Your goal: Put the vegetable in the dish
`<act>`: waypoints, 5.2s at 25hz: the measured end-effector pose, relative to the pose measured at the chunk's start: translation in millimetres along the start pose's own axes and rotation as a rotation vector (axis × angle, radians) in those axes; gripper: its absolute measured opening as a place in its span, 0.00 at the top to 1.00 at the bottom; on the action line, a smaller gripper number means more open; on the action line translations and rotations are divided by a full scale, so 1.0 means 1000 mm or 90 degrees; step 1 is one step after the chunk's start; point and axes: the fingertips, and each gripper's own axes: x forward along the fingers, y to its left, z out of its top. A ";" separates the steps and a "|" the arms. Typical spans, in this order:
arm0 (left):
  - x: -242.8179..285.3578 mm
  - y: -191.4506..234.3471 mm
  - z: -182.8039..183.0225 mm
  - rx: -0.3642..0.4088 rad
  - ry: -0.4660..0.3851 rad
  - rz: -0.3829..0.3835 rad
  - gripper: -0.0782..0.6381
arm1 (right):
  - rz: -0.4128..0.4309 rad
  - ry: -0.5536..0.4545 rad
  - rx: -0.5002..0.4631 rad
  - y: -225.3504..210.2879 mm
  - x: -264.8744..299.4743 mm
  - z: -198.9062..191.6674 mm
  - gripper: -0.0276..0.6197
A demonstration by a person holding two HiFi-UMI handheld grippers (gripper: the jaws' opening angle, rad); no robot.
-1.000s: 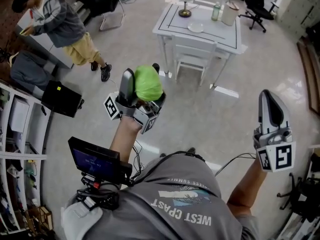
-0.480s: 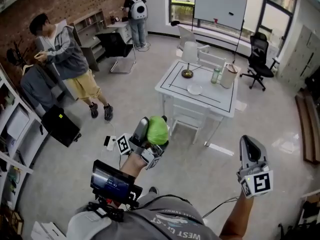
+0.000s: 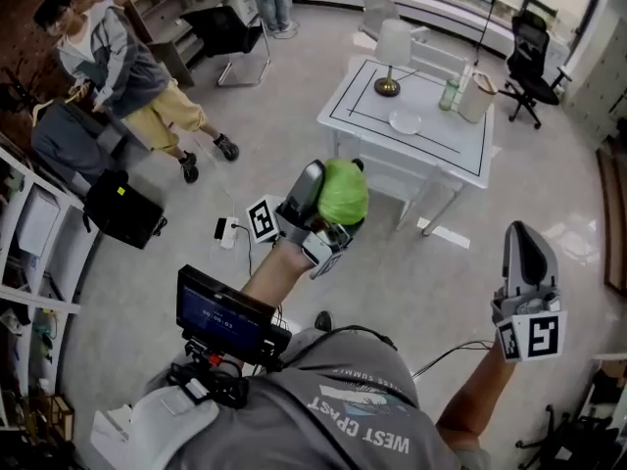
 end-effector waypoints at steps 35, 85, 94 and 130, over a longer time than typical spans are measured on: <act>0.130 0.171 0.064 0.036 -0.031 0.028 0.24 | 0.084 0.003 0.026 -0.157 0.155 -0.090 0.94; 0.231 0.435 0.178 0.055 -0.025 0.169 0.24 | 0.149 0.048 0.069 -0.288 0.355 -0.201 0.94; 0.216 0.507 0.208 0.053 -0.023 0.229 0.24 | 0.157 0.082 0.096 -0.295 0.392 -0.235 0.94; 0.082 0.694 0.267 0.056 0.070 0.571 0.24 | 0.144 0.167 0.171 -0.279 0.450 -0.302 0.94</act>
